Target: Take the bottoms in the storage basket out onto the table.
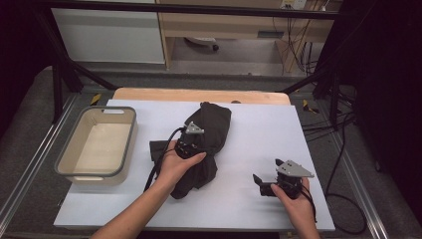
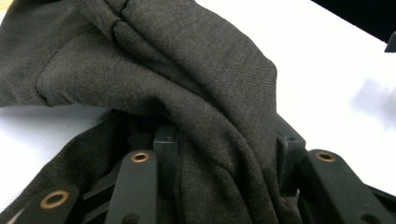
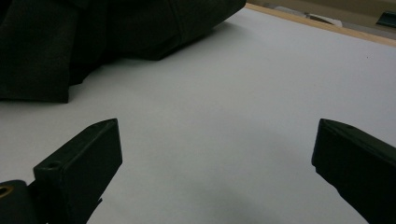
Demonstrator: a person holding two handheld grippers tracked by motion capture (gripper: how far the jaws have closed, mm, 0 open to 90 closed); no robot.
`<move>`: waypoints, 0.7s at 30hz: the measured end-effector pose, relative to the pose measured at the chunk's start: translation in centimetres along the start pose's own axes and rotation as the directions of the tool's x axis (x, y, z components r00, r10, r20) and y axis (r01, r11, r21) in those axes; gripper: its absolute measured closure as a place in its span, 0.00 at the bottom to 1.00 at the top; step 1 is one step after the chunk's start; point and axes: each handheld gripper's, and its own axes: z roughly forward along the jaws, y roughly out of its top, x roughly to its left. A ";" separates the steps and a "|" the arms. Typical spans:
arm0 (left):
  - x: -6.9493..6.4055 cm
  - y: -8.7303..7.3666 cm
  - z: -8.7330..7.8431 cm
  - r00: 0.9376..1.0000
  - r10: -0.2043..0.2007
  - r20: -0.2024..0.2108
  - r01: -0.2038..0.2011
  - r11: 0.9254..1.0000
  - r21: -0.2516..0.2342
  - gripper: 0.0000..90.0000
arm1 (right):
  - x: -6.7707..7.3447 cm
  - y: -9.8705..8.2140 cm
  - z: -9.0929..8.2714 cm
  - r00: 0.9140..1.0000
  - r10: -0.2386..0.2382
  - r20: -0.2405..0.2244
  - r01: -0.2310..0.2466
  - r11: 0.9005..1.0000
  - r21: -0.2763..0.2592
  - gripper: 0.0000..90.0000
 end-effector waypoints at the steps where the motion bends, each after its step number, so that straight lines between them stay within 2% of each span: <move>1: -0.1 0.0 0.0 1.000 -0.004 0.003 0.004 1.000 0.000 0.61 | 0.0 0.0 0.0 1.000 0.001 -0.001 -0.001 1.000 -0.002 0.03; 9: -0.7 -0.1 0.1 0.999 0.005 0.037 -0.005 1.000 0.012 0.62 | 0.0 0.0 0.1 1.000 0.005 0.001 -0.005 1.000 -0.002 0.03; 12: -1.0 -0.1 0.1 0.998 -0.012 0.061 0.011 1.000 0.012 0.62 | 0.0 0.0 0.1 1.000 0.001 0.002 -0.001 1.000 0.000 0.03; 17: -1.5 -0.2 0.2 0.996 -0.030 0.083 0.029 1.000 0.010 0.62 | 0.1 0.0 0.1 1.000 -0.001 -0.002 0.001 1.000 0.001 0.03; 19: -1.6 -0.3 0.3 0.996 -0.023 0.087 0.022 1.000 0.012 0.61 | 0.1 0.0 0.1 1.000 0.000 -0.003 0.000 1.000 0.002 0.03; 21: -1.6 -0.3 0.3 0.995 -0.040 0.090 0.039 0.999 0.006 0.59 | 0.1 0.0 0.2 1.000 0.000 -0.004 0.000 1.000 0.005 0.03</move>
